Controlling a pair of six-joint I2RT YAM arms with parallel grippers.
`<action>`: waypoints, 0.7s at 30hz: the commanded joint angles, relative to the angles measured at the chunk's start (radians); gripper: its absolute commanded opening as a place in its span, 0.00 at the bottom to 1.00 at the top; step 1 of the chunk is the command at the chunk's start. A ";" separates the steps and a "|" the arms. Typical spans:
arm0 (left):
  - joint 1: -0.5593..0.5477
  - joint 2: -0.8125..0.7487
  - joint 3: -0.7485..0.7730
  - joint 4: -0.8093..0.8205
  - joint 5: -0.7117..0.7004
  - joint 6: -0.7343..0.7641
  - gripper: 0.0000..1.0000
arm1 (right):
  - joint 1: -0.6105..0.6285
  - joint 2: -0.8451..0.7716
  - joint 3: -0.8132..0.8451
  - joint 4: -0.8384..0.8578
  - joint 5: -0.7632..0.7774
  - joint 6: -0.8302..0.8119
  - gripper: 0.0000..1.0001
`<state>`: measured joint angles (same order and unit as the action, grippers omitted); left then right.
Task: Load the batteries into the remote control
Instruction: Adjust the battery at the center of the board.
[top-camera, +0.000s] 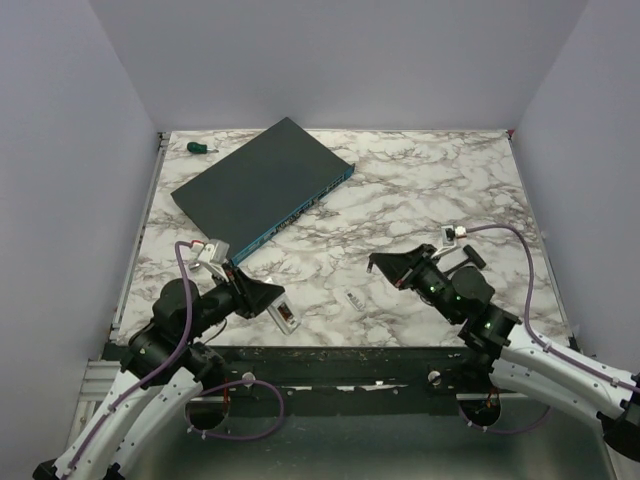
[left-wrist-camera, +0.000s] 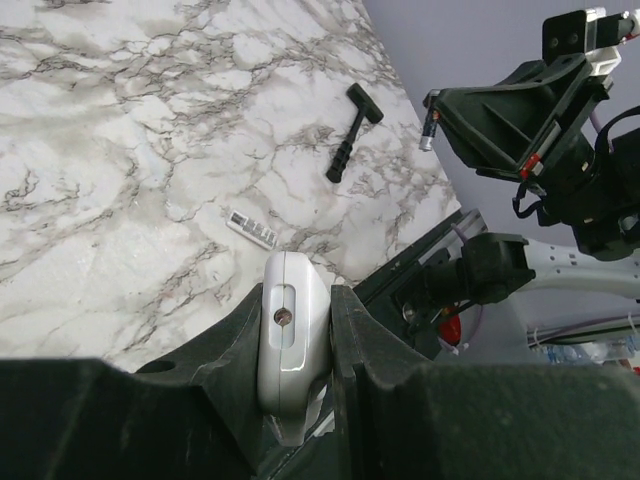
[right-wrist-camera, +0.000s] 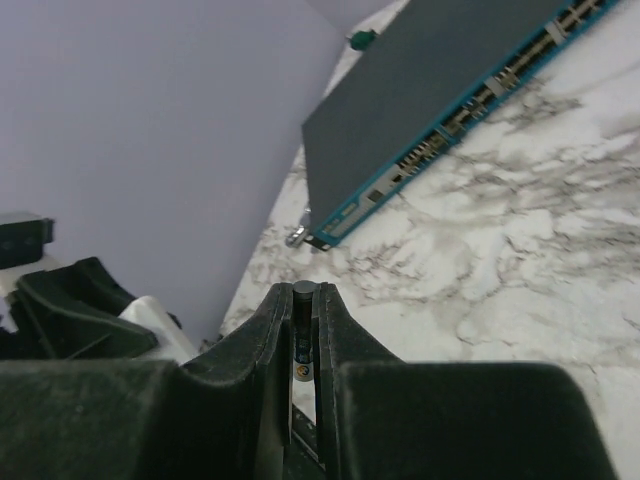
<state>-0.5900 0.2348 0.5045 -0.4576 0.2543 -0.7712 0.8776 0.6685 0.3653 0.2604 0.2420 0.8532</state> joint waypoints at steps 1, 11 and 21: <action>0.006 -0.004 0.046 0.018 -0.001 -0.008 0.00 | 0.006 -0.062 -0.027 0.204 -0.116 -0.061 0.01; 0.006 0.009 0.086 0.087 0.082 -0.055 0.00 | 0.007 -0.088 -0.046 0.476 -0.432 -0.006 0.01; 0.006 0.017 0.115 0.231 0.210 -0.120 0.00 | 0.006 -0.084 -0.029 0.658 -0.589 0.067 0.01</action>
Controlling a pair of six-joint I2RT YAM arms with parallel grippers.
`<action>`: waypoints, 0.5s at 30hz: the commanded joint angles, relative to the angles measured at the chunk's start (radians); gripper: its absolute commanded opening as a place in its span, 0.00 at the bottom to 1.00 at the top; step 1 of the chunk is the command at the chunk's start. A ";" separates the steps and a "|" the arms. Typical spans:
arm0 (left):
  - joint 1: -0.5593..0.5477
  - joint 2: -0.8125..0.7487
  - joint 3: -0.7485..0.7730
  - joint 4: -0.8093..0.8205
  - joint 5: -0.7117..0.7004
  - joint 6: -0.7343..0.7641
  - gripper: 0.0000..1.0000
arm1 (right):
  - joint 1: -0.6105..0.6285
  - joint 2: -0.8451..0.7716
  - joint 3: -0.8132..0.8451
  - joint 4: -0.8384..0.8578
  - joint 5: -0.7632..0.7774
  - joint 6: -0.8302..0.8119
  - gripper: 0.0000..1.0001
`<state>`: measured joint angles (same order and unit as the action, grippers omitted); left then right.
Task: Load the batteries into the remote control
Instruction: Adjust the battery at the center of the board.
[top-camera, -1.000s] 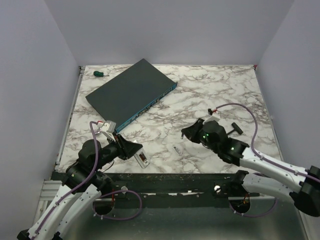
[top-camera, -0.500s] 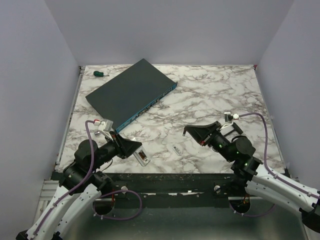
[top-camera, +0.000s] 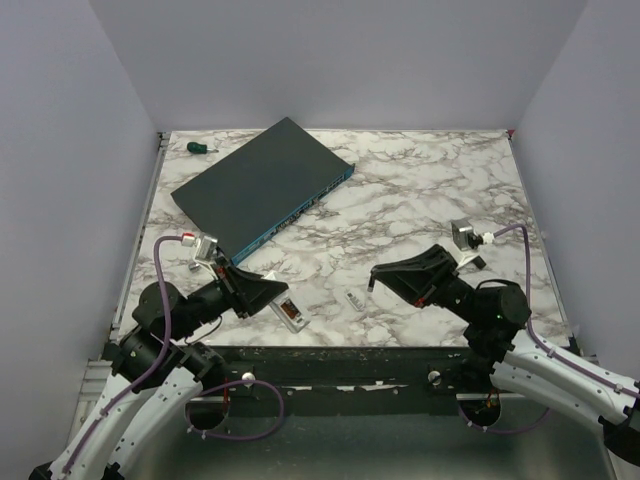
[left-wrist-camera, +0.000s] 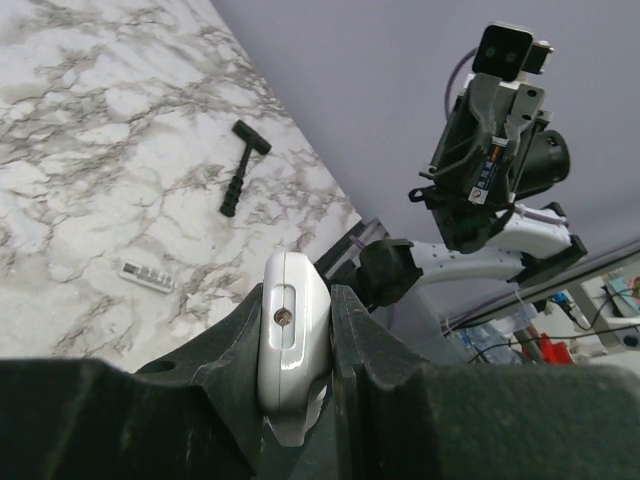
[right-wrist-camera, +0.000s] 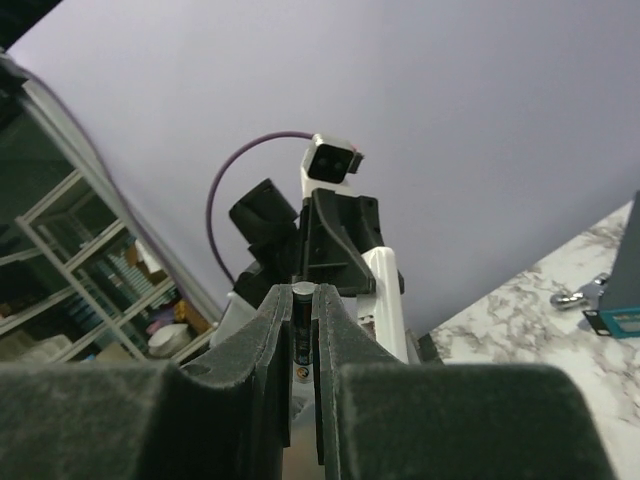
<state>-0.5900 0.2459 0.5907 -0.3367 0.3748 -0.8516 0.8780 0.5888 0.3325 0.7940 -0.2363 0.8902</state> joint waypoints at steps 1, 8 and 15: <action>0.006 0.007 0.031 0.123 0.099 -0.043 0.00 | 0.006 -0.004 0.006 0.134 -0.122 0.032 0.01; 0.006 0.010 0.026 0.205 0.155 -0.055 0.00 | 0.006 0.015 0.008 0.214 -0.264 -0.002 0.01; 0.006 0.012 0.019 0.267 0.197 -0.057 0.00 | 0.006 0.058 -0.016 0.350 -0.400 -0.025 0.01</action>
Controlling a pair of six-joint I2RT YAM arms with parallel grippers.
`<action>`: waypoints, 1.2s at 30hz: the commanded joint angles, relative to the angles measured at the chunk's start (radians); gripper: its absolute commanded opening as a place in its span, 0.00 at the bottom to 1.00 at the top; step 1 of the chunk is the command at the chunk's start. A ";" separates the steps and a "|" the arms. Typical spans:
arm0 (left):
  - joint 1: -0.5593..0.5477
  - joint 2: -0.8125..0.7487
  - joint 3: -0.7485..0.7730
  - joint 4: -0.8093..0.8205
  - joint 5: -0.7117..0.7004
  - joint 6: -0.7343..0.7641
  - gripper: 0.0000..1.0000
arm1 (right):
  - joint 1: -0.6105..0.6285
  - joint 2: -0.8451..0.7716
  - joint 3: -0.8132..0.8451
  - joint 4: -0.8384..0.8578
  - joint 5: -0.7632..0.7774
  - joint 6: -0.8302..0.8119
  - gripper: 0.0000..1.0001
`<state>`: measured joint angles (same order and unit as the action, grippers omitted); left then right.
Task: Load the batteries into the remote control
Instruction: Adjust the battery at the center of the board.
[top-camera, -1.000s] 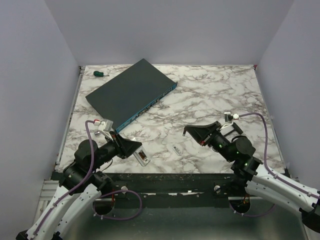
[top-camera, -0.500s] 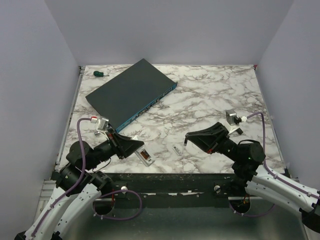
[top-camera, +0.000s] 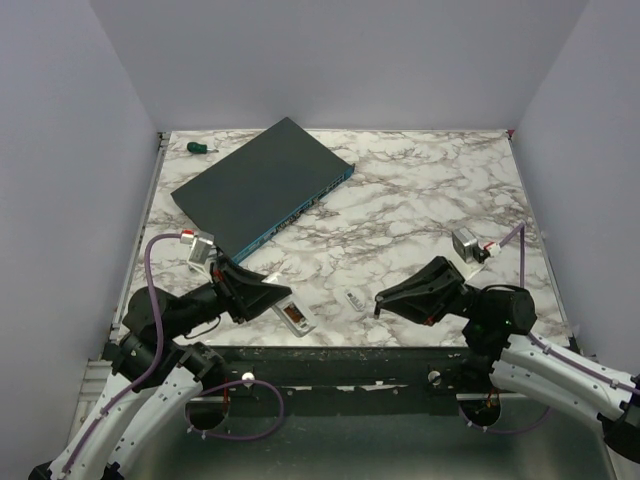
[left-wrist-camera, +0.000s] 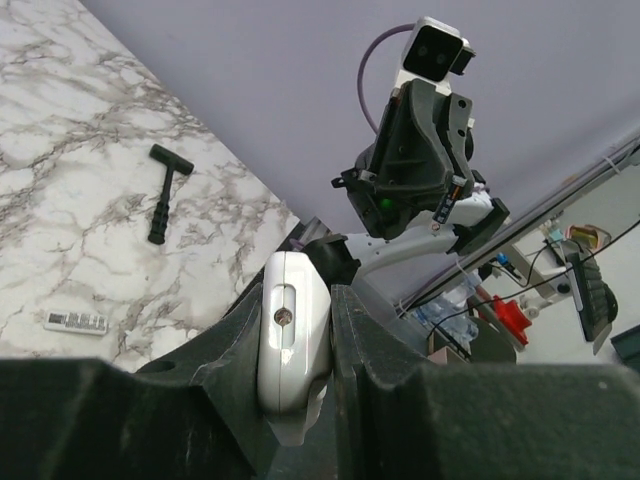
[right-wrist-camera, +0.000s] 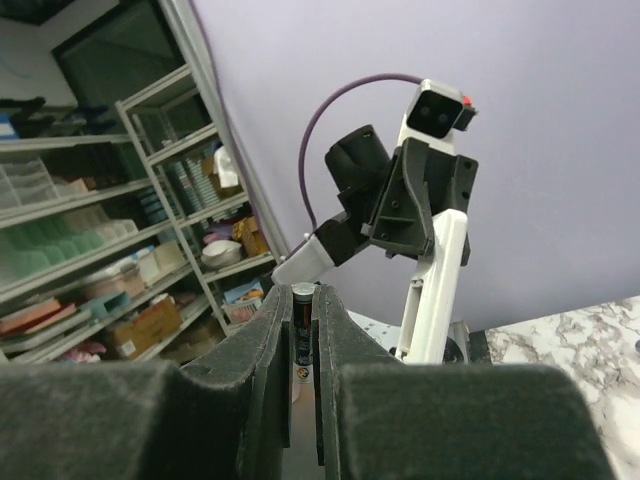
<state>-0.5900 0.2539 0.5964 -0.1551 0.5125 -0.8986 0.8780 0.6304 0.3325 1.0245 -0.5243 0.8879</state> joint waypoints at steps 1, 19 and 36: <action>0.006 0.005 0.012 0.092 0.067 -0.010 0.00 | 0.006 0.019 -0.018 0.133 -0.127 -0.026 0.01; 0.006 0.026 0.031 0.119 0.102 0.009 0.00 | 0.006 0.003 0.155 -0.449 -0.344 -0.774 0.01; 0.006 0.043 0.027 0.135 0.098 0.010 0.00 | 0.006 -0.046 0.136 -0.422 -0.530 -0.983 0.01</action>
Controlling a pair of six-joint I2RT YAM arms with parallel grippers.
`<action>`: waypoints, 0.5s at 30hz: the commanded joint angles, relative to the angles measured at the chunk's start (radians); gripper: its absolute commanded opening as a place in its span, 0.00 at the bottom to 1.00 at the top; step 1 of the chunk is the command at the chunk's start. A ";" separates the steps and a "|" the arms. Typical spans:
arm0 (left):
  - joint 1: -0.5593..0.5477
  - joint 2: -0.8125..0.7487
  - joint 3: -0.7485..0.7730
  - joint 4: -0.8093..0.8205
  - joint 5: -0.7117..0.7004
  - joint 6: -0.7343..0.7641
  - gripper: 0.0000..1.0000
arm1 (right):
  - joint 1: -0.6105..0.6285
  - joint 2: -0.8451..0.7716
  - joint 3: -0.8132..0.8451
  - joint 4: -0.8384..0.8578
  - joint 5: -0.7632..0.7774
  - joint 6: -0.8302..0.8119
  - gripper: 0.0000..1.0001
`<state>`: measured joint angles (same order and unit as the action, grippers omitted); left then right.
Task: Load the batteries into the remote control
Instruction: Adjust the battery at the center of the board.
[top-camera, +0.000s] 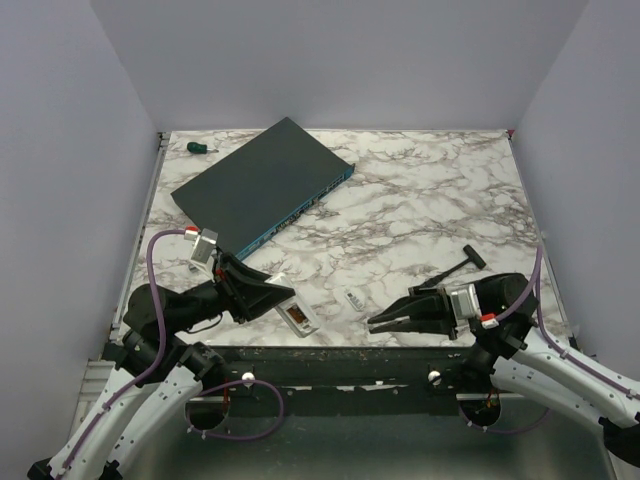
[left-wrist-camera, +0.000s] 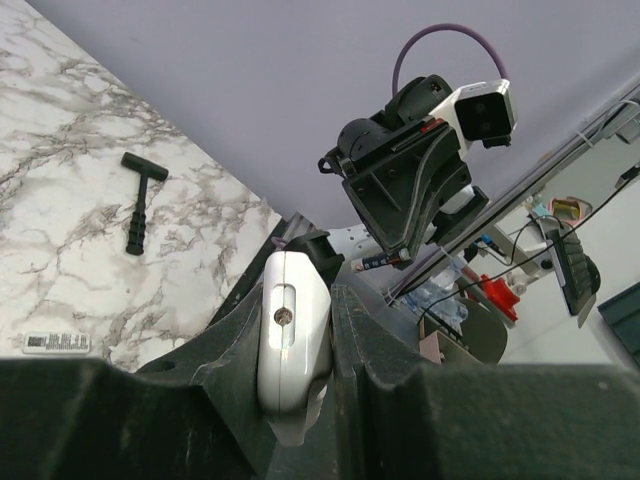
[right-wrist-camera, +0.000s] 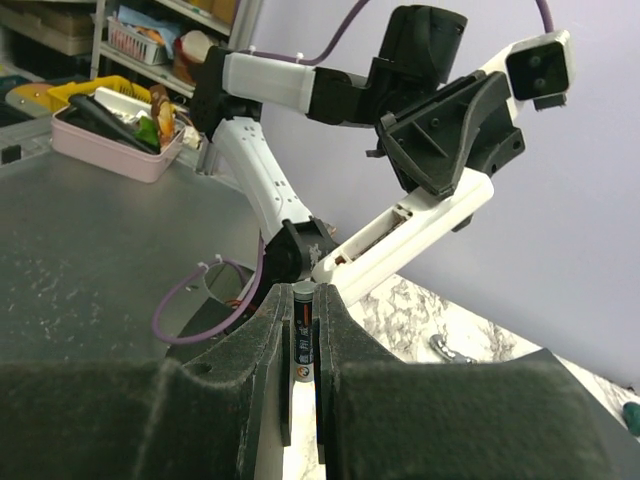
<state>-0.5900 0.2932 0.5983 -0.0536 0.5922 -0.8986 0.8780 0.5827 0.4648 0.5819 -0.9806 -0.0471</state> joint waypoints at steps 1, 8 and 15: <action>0.006 0.004 0.025 0.034 0.018 0.010 0.00 | 0.006 0.001 0.003 0.022 -0.081 -0.056 0.01; 0.006 0.002 0.022 0.026 0.017 0.015 0.00 | 0.007 0.007 -0.003 0.005 -0.048 -0.076 0.01; 0.006 -0.007 0.025 0.012 0.019 0.031 0.00 | 0.006 0.020 0.011 -0.118 0.230 0.036 0.01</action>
<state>-0.5900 0.2932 0.5983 -0.0532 0.5922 -0.8936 0.8780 0.5884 0.4644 0.5522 -0.9333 -0.0883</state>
